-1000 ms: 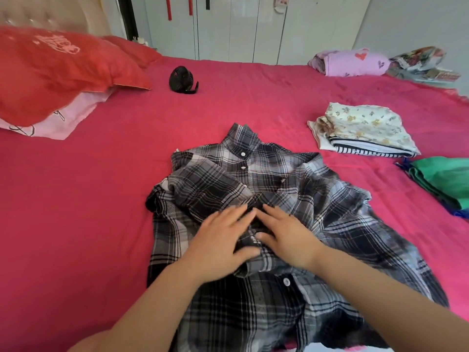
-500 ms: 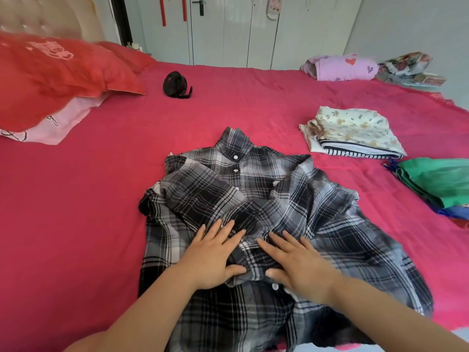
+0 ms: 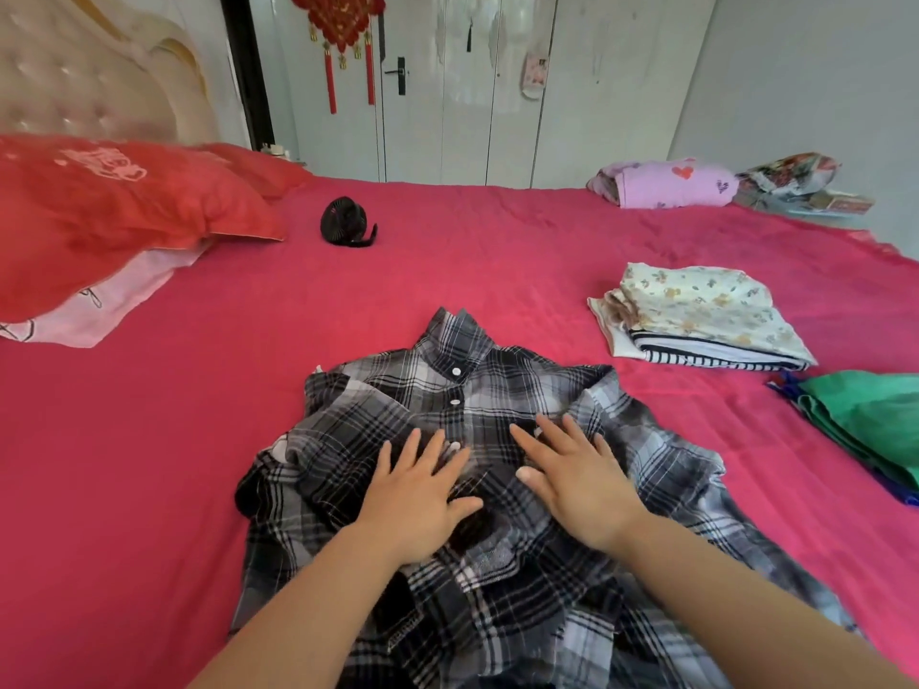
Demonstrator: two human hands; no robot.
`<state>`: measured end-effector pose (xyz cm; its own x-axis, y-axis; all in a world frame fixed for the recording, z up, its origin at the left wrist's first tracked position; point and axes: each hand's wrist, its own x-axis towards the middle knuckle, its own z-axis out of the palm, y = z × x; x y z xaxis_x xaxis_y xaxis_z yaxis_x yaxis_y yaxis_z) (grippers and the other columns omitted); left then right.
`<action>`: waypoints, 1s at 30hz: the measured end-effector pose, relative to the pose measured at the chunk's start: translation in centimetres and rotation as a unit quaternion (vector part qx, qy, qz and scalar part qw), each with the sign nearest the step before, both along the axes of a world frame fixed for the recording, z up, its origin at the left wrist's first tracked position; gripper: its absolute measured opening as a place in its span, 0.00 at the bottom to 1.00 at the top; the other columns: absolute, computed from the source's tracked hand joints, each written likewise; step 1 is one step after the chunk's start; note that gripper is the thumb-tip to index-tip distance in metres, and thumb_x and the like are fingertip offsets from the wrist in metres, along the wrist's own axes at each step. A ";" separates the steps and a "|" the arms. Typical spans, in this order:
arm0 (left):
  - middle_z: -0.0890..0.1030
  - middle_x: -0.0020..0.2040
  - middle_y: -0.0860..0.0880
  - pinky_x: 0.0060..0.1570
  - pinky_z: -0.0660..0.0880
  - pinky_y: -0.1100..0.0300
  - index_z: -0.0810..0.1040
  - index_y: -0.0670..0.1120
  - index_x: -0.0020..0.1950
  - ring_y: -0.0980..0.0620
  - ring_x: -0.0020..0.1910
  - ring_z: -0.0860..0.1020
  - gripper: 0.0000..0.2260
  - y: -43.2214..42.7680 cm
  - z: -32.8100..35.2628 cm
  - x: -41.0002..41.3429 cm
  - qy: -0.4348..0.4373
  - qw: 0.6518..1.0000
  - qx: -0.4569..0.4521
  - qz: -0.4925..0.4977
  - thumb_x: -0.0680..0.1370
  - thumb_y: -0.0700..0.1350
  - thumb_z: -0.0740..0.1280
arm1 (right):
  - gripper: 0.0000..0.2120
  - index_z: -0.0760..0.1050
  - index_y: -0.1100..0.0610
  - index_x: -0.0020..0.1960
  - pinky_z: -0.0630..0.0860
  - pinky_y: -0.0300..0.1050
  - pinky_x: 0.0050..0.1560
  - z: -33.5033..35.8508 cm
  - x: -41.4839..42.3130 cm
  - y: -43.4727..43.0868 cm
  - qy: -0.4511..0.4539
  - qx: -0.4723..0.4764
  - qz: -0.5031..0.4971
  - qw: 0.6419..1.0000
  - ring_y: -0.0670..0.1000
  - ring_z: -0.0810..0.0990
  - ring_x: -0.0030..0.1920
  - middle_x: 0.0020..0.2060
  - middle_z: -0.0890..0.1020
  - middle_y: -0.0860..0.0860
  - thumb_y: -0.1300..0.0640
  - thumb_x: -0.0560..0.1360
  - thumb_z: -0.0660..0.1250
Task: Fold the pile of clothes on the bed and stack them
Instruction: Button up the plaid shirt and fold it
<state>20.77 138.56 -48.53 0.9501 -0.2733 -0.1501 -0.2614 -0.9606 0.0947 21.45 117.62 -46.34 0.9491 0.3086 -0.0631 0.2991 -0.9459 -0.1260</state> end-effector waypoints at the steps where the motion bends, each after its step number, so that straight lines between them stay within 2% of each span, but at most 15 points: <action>1: 0.39 0.77 0.51 0.71 0.35 0.44 0.40 0.60 0.75 0.46 0.75 0.36 0.29 0.1 -0.7 0.4 0.025 1.000 0.010 0.014 0.76 0.67 0.42 | 0.27 0.43 0.41 0.75 0.42 0.59 0.73 -0.9 0.5 -0.1 0.024 -0.023 0.001 0.999 0.56 0.40 0.76 0.77 0.45 0.48 0.38 0.79 0.44; 3: 0.42 0.77 0.51 0.71 0.38 0.44 0.42 0.61 0.75 0.45 0.76 0.40 0.30 0.2 -1.4 1.1 0.060 0.998 0.015 0.023 0.75 0.69 0.42 | 0.27 0.42 0.42 0.75 0.42 0.59 0.73 -2.1 1.4 -0.2 0.077 -0.054 0.007 0.996 0.55 0.41 0.76 0.77 0.44 0.49 0.37 0.78 0.43; 4: 0.46 0.78 0.50 0.72 0.42 0.44 0.46 0.61 0.75 0.44 0.76 0.44 0.30 0.2 -1.1 1.6 0.058 0.998 0.019 0.014 0.75 0.69 0.44 | 0.28 0.43 0.42 0.75 0.44 0.59 0.73 -2.2 2.0 -0.2 0.086 -0.055 0.012 0.995 0.56 0.44 0.76 0.77 0.46 0.49 0.37 0.78 0.44; 5: 0.54 0.77 0.49 0.71 0.50 0.44 0.51 0.60 0.75 0.44 0.75 0.52 0.30 0.3 -0.5 2.4 0.038 0.999 0.021 0.000 0.75 0.70 0.46 | 0.28 0.46 0.42 0.76 0.49 0.58 0.73 -1.9 2.8 -0.3 0.073 -0.048 0.022 0.996 0.56 0.49 0.76 0.76 0.50 0.50 0.36 0.78 0.45; 7: 0.70 0.68 0.50 0.64 0.65 0.49 0.65 0.57 0.70 0.47 0.67 0.67 0.29 0.6 1.4 4.5 -0.036 0.999 -0.006 -0.010 0.74 0.70 0.51 | 0.28 0.56 0.46 0.74 0.63 0.54 0.70 -0.6 4.7 -0.6 0.001 -0.015 0.039 0.999 0.56 0.65 0.70 0.72 0.64 0.53 0.36 0.77 0.48; 9: 0.75 0.61 0.51 0.58 0.71 0.52 0.73 0.52 0.64 0.49 0.61 0.73 0.26 1.5 3.2 6.9 -0.100 0.993 -0.066 0.009 0.75 0.67 0.55 | 0.25 0.66 0.49 0.70 0.71 0.52 0.63 0.9 7.3 -0.9 -0.062 0.047 0.025 0.997 0.56 0.72 0.63 0.64 0.74 0.54 0.39 0.77 0.53; 11: 0.75 0.60 0.50 0.59 0.71 0.52 0.74 0.49 0.64 0.48 0.60 0.73 0.22 2.4 4.2 9.6 -0.122 0.989 -0.079 0.016 0.77 0.61 0.57 | 0.22 0.69 0.52 0.67 0.71 0.52 0.62 1.7 10.5 -1.2 -0.080 0.062 -0.003 0.995 0.57 0.73 0.63 0.62 0.75 0.55 0.44 0.78 0.57; 16: 0.65 0.70 0.44 0.66 0.65 0.47 0.61 0.44 0.73 0.44 0.69 0.64 0.26 4.3 3.5 16.5 -0.100 0.992 -0.019 0.069 0.79 0.56 0.58 | 0.21 0.65 0.54 0.70 0.70 0.55 0.63 1.2 18.0 -1.4 -0.051 0.024 -0.055 0.997 0.59 0.71 0.64 0.65 0.72 0.57 0.49 0.79 0.57; 18: 0.61 0.73 0.42 0.69 0.61 0.48 0.56 0.43 0.75 0.43 0.71 0.61 0.26 4.5 2.5 18.6 -0.083 0.994 0.003 0.074 0.81 0.55 0.55 | 0.22 0.61 0.52 0.72 0.68 0.55 0.65 0.4 20.0 -1.0 -0.045 0.018 -0.084 0.995 0.59 0.70 0.66 0.67 0.69 0.55 0.48 0.80 0.54; 21: 0.55 0.76 0.43 0.72 0.50 0.44 0.47 0.45 0.77 0.44 0.75 0.53 0.27 4.6 0.8 20.8 -0.035 0.995 0.004 0.097 0.82 0.55 0.49 | 0.23 0.56 0.52 0.74 0.63 0.57 0.65 -1.2 22.1 0.1 -0.035 0.007 -0.111 0.993 0.59 0.69 0.66 0.67 0.69 0.56 0.47 0.80 0.52; 23: 0.57 0.76 0.42 0.71 0.45 0.41 0.45 0.46 0.77 0.43 0.75 0.54 0.27 4.5 -0.3 22.0 -0.011 0.993 0.006 0.120 0.82 0.56 0.48 | 0.23 0.60 0.55 0.72 0.66 0.56 0.63 -2.1 23.1 0.6 -0.041 -0.002 -0.123 0.992 0.60 0.71 0.63 0.62 0.73 0.58 0.49 0.80 0.55; 25: 0.65 0.71 0.41 0.70 0.52 0.41 0.53 0.44 0.75 0.41 0.71 0.62 0.27 4.3 -0.8 22.7 -0.035 0.988 0.015 0.148 0.81 0.56 0.53 | 0.17 0.68 0.58 0.65 0.70 0.53 0.57 -2.6 23.8 0.8 -0.061 -0.014 -0.116 0.991 0.61 0.73 0.58 0.57 0.75 0.58 0.52 0.78 0.59; 27: 0.72 0.62 0.41 0.62 0.65 0.47 0.67 0.42 0.66 0.41 0.62 0.70 0.21 4.0 -0.5 23.3 -0.109 0.982 0.025 0.155 0.79 0.54 0.60 | 0.14 0.72 0.59 0.61 0.72 0.51 0.55 -2.5 24.2 0.6 -0.079 0.005 -0.102 0.992 0.61 0.74 0.56 0.53 0.76 0.59 0.55 0.77 0.61; 28: 0.74 0.59 0.42 0.57 0.68 0.50 0.71 0.43 0.62 0.42 0.59 0.72 0.17 3.9 -0.2 23.5 -0.138 0.978 0.006 0.155 0.78 0.51 0.63 | 0.14 0.74 0.59 0.60 0.73 0.50 0.54 -2.3 24.1 0.6 -0.085 0.028 -0.095 0.991 0.61 0.75 0.55 0.52 0.76 0.60 0.57 0.76 0.62; 30: 0.76 0.57 0.43 0.51 0.69 0.52 0.74 0.44 0.61 0.42 0.56 0.74 0.15 3.9 0.8 23.4 -0.174 0.965 -0.101 0.166 0.77 0.48 0.66 | 0.13 0.75 0.58 0.59 0.71 0.49 0.52 -1.3 23.8 0.4 -0.108 0.075 -0.087 0.987 0.61 0.76 0.54 0.51 0.77 0.61 0.59 0.75 0.62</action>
<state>44.19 142.41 -47.71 0.9738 0.0638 0.2184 0.0071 -0.9679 0.2512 45.23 118.00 -47.67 0.9750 0.1297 0.1805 0.1684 -0.9610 -0.2194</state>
